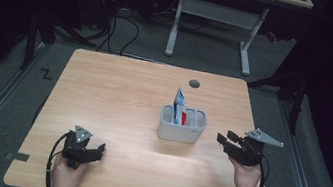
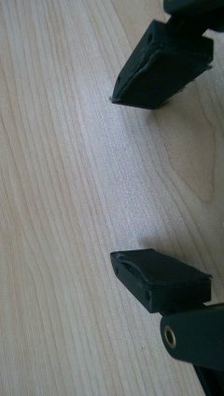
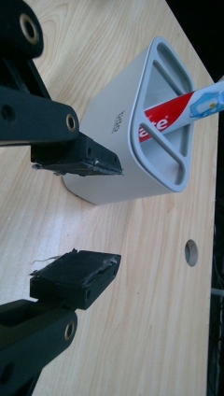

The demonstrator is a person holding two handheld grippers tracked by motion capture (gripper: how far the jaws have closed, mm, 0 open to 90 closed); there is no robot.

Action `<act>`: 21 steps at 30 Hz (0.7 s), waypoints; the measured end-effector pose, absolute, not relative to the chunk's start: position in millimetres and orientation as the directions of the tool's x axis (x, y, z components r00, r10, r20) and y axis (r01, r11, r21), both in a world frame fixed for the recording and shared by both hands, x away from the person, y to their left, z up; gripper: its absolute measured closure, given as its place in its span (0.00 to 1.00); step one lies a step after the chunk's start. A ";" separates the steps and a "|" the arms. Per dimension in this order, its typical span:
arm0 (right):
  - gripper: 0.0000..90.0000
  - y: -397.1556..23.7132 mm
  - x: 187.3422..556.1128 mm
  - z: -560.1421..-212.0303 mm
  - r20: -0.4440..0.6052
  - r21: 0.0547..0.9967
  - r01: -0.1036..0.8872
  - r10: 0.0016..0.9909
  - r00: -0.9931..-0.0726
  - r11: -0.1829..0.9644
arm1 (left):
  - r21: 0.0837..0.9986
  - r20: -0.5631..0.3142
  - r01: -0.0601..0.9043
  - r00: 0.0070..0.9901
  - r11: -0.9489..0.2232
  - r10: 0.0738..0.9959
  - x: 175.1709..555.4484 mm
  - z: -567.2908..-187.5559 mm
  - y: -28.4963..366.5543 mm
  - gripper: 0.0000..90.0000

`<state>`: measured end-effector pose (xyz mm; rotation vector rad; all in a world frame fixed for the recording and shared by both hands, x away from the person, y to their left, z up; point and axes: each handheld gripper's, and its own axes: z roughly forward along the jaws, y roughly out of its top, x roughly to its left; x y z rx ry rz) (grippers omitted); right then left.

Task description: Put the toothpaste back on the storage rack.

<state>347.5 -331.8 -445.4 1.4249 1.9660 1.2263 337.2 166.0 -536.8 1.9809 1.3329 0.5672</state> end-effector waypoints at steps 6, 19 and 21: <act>0.56 -333.0 345.8 -451.3 0.165 0.831 0.551 0.909 -0.383 0.081 | 0.735 -0.014 0.631 0.382 -0.250 0.924 337.1 -536.8 166.0 0.23; 0.56 -331.5 341.9 -466.3 0.171 0.813 0.576 0.910 -0.379 0.087 | 0.735 -0.014 0.631 0.382 -0.249 0.924 337.1 -536.8 165.9 0.23; 0.56 -331.3 341.7 -468.7 0.179 0.806 0.586 0.910 -0.375 0.083 | 0.735 -0.014 0.631 0.382 -0.249 0.924 337.1 -536.8 165.9 0.23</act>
